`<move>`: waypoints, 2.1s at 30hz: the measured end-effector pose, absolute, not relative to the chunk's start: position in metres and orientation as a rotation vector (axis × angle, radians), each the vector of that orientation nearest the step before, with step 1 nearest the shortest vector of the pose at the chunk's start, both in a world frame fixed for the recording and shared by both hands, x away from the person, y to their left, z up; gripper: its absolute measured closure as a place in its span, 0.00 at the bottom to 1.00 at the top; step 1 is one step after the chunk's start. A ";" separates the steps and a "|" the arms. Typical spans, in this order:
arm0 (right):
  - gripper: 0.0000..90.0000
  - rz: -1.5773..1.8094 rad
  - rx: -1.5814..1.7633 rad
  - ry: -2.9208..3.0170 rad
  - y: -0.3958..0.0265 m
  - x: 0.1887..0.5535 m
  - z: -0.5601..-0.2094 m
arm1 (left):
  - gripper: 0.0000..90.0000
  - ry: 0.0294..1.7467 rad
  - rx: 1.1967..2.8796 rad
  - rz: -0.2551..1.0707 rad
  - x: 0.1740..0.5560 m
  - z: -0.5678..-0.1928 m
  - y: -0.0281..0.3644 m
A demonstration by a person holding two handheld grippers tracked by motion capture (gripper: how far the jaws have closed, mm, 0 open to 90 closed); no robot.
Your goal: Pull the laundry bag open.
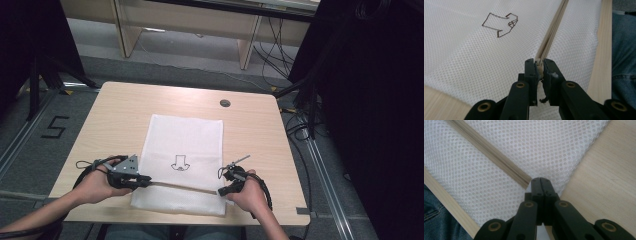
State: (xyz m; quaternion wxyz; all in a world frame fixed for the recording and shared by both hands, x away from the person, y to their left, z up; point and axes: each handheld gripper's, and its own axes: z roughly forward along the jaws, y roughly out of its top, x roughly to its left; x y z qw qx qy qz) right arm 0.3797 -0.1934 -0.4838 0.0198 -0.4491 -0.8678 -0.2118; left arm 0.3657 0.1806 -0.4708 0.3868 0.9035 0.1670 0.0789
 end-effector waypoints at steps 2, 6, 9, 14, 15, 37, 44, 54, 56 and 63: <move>1.00 -0.657 -1.395 -2.691 -0.193 0.380 -0.484 | 0.91 0.447 2.301 0.212 0.366 -0.471 0.188; 1.00 -0.652 -1.388 -2.695 -0.193 0.380 -0.484 | 0.91 0.506 2.297 0.215 0.364 -0.472 0.209; 1.00 -0.658 -1.363 -2.708 -0.194 0.381 -0.484 | 0.91 0.528 2.318 0.238 0.361 -0.474 0.219; 1.00 -0.649 -1.379 -2.691 -0.193 0.380 -0.483 | 0.91 0.602 2.306 0.224 0.360 -0.480 0.239; 1.00 -0.659 -1.363 -2.702 -0.194 0.381 -0.484 | 0.91 0.617 2.292 0.202 0.359 -0.482 0.240; 1.00 -0.681 -1.355 -2.693 -0.195 0.381 -0.485 | 0.91 0.638 2.421 0.200 0.359 -0.495 0.234; 1.00 -0.630 -1.374 -2.717 -0.191 0.380 -0.483 | 0.87 0.641 2.377 0.203 0.362 -0.492 0.241; 0.76 -0.662 -1.335 -2.730 -0.186 0.377 -0.477 | 0.51 0.788 1.899 0.238 0.367 -0.473 0.239; 0.74 -0.697 -1.351 -2.737 -0.183 0.375 -0.472 | 0.47 0.808 1.863 0.196 0.368 -0.474 0.235; 0.65 -0.808 -1.334 -2.817 -0.182 0.378 -0.466 | 0.42 0.821 1.885 0.225 0.369 -0.477 0.233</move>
